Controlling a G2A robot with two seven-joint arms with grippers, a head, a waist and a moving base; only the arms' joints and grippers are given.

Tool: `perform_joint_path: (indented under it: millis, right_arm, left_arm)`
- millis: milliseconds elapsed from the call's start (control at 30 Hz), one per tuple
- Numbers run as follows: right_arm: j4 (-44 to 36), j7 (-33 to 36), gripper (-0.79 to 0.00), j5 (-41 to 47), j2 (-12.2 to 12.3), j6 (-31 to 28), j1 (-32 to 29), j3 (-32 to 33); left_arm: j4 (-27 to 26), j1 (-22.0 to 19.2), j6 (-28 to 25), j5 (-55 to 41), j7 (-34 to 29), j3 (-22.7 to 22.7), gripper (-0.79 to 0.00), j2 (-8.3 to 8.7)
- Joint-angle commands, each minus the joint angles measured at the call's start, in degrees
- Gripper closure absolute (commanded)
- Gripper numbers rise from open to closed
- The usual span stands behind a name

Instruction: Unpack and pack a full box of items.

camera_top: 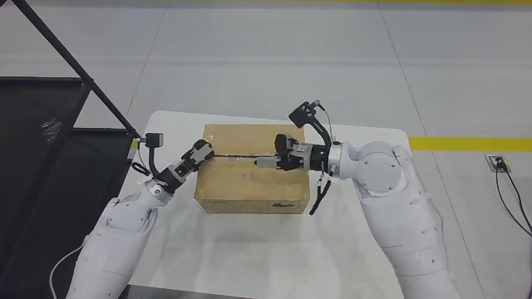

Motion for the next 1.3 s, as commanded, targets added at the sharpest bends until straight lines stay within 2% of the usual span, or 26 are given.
perform_joint_path:
  millis: [0,133,167,200,233,367,567,867,1100,1267]
  right_arm:
    - [-0.17,-0.82,-0.785,-2.12,0.0,0.03,-0.12,0.0]
    - [-0.6,-1.44,-0.785,-2.37,-0.01,0.55,-0.65,-0.52]
    - [-0.86,-1.84,-0.329,-2.93,-0.02,1.88,-0.81,-1.13]
    - [-0.67,-2.29,-0.197,-2.81,-0.12,3.88,-0.57,-1.8]
    - [-0.01,-2.45,0.0,-2.06,-0.26,5.64,-0.18,-2.58]
    - [6.41,-2.94,0.0,2.66,-1.22,13.55,4.23,-5.73]
    - [15.93,-3.66,0.0,3.49,-3.24,21.68,11.72,-12.66]
    - [24.92,-6.71,0.0,3.46,-6.3,25.8,17.68,-21.01]
    - [30.22,-9.71,0.0,3.27,-7.34,28.21,19.88,-22.49]
    - [32.27,-8.75,0.0,3.87,-7.04,28.21,20.14,-21.45]
  left_arm:
    - [-0.86,0.61,-0.63,0.0,0.23,-0.7,-0.785,0.19]
    - [-3.27,2.36,-1.79,-0.41,0.81,-2.78,-0.785,0.73]
    - [-3.9,2.88,-1.87,-0.63,0.96,-3.31,-0.785,0.86]
    - [-4.45,3.33,-1.92,-0.83,1.26,-3.98,-0.785,1.0]
    - [-4.98,3.78,-1.92,-1.0,1.59,-4.64,-0.785,1.14]
    - [-6.88,5.87,-2.16,-0.48,3.01,-7.49,-0.785,1.76]
    - [-8.62,9.35,-2.54,-0.08,4.69,-10.68,-0.785,2.43]
    - [-8.86,11.48,-2.47,-0.96,4.62,-12.06,-0.785,2.82]
    - [-8.52,11.87,-2.46,-1.7,4.44,-12.06,-0.785,2.88]
    - [-8.23,11.87,-2.44,-1.87,4.26,-12.21,-0.785,2.96]
